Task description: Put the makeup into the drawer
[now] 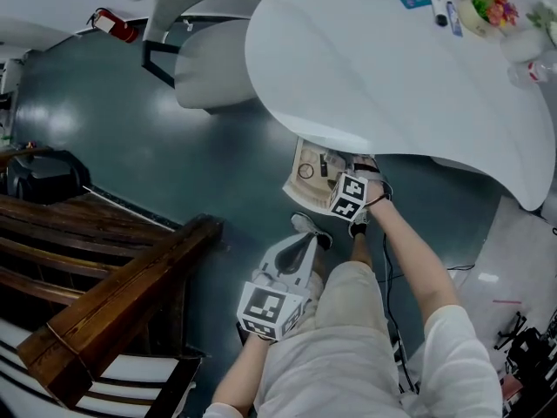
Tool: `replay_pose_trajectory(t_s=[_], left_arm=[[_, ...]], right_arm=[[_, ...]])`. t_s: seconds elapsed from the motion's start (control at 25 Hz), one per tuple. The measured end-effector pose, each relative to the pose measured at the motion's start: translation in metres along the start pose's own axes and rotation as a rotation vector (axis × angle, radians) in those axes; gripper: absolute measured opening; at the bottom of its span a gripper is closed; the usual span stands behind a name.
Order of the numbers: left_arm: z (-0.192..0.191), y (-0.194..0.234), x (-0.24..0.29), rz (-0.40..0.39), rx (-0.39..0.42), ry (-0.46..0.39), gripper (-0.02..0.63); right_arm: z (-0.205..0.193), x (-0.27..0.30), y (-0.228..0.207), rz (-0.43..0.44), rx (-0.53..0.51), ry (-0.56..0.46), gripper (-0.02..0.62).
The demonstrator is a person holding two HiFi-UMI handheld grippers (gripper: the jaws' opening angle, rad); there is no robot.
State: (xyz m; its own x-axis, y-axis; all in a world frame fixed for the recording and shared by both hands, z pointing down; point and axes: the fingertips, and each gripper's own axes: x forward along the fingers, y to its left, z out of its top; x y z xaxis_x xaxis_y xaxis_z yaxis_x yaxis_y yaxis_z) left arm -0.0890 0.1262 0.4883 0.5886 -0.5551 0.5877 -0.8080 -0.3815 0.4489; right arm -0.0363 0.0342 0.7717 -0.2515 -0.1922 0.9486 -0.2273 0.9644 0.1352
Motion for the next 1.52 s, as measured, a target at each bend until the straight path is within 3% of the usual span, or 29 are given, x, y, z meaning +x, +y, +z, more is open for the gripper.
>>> replay_pose_trajectory(t_s=[0.48,0.88,1.0,1.12,1.24,1.52], left_arm=[[0.028,-0.033,-0.033,0.028,0.029,-0.058,0.009],[0.063,-0.053,-0.049,0.087,0.066,-0.153,0.009],[0.069,-0.060,-0.056,0.102,0.062,-0.174,0.009],[0.075,-0.067,-0.063,0.127,0.061,-0.188,0.009],[0.084,-0.075,-0.067,0.138,0.054,-0.216,0.009],[0.106,-0.090,-0.063,0.134,0.059,-0.258,0.009]], right_arm=[[0.034,-0.091,0.029,0.083,-0.040,-0.054,0.379],[0.051,-0.187,0.023,0.089,-0.003,-0.165,0.370],[0.051,-0.216,0.023,0.082,0.041,-0.197,0.275],[0.051,-0.248,0.027,0.089,0.096,-0.249,0.248],[0.050,-0.283,0.023,0.071,0.165,-0.317,0.116],[0.054,-0.352,0.016,0.076,0.322,-0.474,0.039]])
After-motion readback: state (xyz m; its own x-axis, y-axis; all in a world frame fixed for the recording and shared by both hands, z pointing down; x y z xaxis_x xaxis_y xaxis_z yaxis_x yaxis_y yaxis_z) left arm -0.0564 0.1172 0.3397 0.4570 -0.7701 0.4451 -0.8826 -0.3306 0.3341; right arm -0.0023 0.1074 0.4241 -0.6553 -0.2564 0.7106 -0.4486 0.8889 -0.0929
